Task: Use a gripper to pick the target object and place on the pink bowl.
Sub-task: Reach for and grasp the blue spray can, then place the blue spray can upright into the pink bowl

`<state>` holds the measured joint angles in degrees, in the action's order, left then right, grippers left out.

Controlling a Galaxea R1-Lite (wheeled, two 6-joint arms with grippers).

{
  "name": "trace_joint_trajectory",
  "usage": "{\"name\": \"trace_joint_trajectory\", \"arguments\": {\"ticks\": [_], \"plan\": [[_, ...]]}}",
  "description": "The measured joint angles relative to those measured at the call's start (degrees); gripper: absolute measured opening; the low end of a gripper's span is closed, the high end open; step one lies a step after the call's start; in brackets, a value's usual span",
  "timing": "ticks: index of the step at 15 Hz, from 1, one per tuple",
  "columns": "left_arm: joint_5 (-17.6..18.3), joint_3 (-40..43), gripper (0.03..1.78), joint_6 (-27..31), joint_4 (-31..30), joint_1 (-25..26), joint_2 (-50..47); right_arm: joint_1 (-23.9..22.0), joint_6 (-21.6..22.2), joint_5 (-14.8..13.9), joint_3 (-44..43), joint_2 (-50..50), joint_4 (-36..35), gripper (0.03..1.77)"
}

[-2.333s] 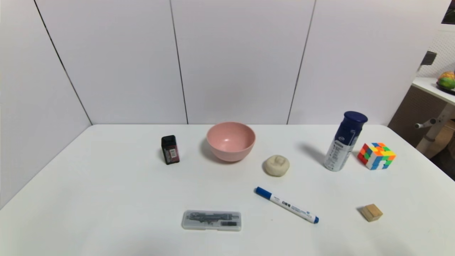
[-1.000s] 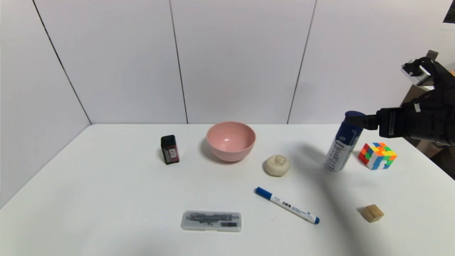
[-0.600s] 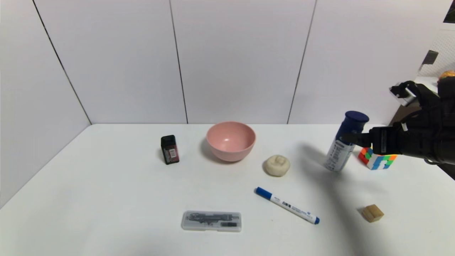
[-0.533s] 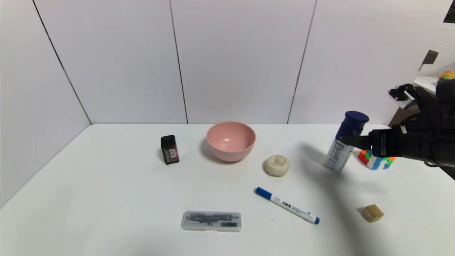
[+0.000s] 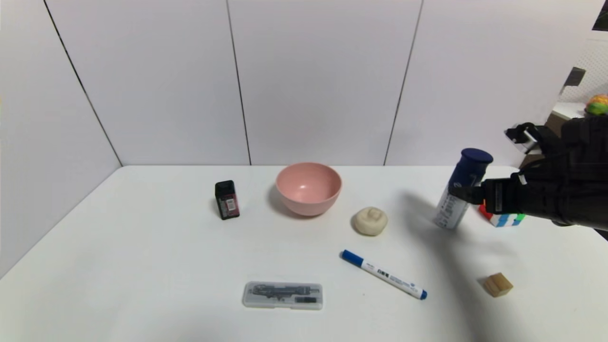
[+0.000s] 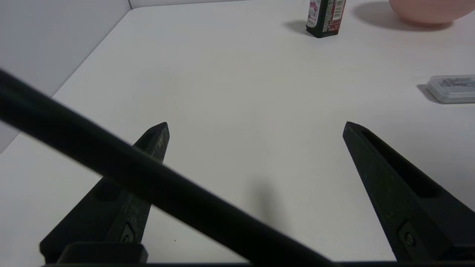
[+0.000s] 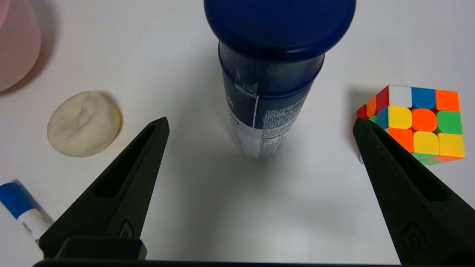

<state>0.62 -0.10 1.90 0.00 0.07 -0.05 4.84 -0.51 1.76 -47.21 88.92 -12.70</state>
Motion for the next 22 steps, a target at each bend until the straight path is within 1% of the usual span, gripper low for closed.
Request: {"name": "trace_joint_trajectory", "arguments": {"ticks": [6,17,18,20,22], "plan": [[0.0,0.0,1.69,0.0,0.0,0.0,0.0,-0.4,0.0,0.2,-0.9,5.8,-3.7,1.71],[0.0,0.0,1.69,0.0,0.0,0.0,0.0,-0.4,-0.1,0.4,-4.9,13.1,-6.7,1.70],[0.0,0.0,1.69,0.0,0.0,0.0,0.0,-0.4,-0.2,0.4,-5.3,13.4,-6.6,1.48],[0.0,0.0,1.69,0.0,0.0,0.0,0.0,-0.4,-0.2,0.4,-5.8,13.9,-6.6,1.17],[0.0,0.0,1.69,0.0,0.0,0.0,0.0,-0.4,-0.1,0.4,-5.9,14.2,-6.6,0.93]]}}
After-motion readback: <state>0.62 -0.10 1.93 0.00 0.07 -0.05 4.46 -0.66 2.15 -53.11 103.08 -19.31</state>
